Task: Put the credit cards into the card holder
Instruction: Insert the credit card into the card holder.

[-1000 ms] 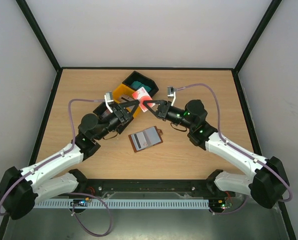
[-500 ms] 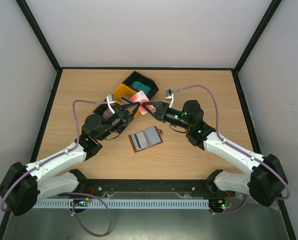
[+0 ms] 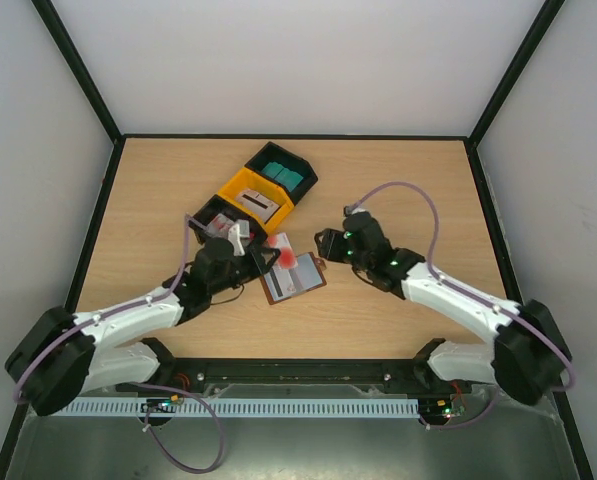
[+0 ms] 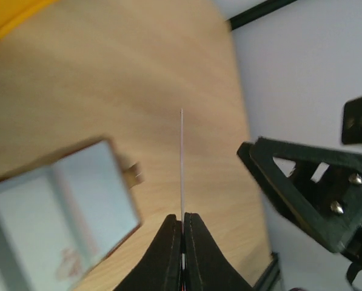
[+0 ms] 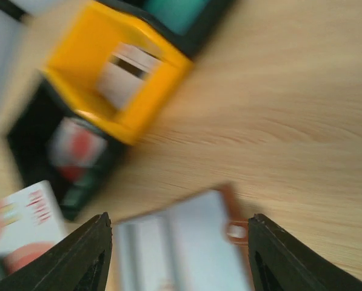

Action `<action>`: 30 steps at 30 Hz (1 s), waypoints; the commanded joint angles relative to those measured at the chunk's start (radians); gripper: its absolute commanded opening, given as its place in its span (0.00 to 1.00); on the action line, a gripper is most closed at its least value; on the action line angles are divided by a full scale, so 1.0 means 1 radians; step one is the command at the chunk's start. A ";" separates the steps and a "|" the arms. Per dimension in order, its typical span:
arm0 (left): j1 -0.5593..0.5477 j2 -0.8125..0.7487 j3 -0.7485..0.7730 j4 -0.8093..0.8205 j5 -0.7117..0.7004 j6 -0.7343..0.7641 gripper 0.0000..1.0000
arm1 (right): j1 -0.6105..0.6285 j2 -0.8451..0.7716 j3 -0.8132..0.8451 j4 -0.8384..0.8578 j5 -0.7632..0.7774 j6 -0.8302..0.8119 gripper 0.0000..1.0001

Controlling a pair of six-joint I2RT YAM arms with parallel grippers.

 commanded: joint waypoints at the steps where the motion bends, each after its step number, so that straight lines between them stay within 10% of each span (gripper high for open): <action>1: -0.036 0.076 -0.042 -0.009 -0.055 0.026 0.03 | 0.061 0.148 -0.014 -0.173 0.255 -0.128 0.60; 15: -0.045 0.278 -0.087 0.158 -0.070 -0.054 0.03 | 0.178 0.425 0.009 -0.120 0.264 -0.175 0.54; 30: -0.092 0.342 -0.143 0.243 -0.140 -0.127 0.03 | 0.178 0.464 -0.036 -0.122 0.240 -0.108 0.25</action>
